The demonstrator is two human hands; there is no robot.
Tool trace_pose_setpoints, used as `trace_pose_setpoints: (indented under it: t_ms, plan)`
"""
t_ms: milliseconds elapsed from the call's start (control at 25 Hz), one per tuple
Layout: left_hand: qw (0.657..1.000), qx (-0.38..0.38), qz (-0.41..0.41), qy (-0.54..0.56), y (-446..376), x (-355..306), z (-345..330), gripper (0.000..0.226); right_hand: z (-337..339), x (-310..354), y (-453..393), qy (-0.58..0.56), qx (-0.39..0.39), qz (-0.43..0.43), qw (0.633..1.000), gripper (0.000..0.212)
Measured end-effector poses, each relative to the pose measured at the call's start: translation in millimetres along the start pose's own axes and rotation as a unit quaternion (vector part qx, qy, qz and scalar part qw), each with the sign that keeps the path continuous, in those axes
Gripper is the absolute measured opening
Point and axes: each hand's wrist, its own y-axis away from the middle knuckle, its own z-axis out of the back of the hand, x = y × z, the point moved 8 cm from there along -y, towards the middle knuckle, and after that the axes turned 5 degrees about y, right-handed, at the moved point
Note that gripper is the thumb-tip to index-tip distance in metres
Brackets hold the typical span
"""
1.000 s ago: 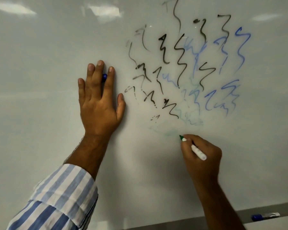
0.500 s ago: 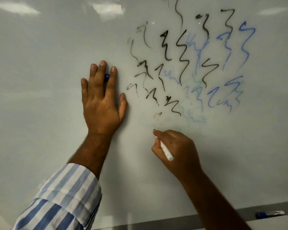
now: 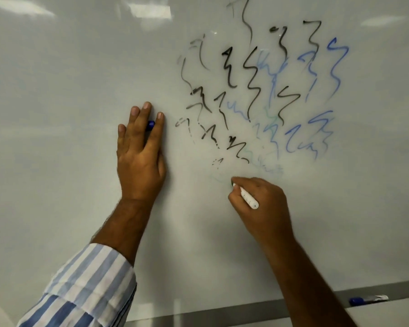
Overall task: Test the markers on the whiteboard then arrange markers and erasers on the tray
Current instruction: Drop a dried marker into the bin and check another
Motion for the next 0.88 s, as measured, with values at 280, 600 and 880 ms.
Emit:
trace_pose_setpoints:
  t_ms: [280,600,880]
  plan:
    - [0.988,-0.086,0.069,0.106,1,1,18,0.036,3,-15,38,-0.139,0.055,-0.091,0.985,0.022]
    - [0.826,-0.004,0.396,0.402,63,-61,-19,0.030,19,9,40,-0.225,0.048,-0.037,0.972,0.021]
    - [0.619,0.026,0.593,0.514,123,-115,-63,0.023,58,-13,47,-0.191,0.004,0.007,0.982,0.024]
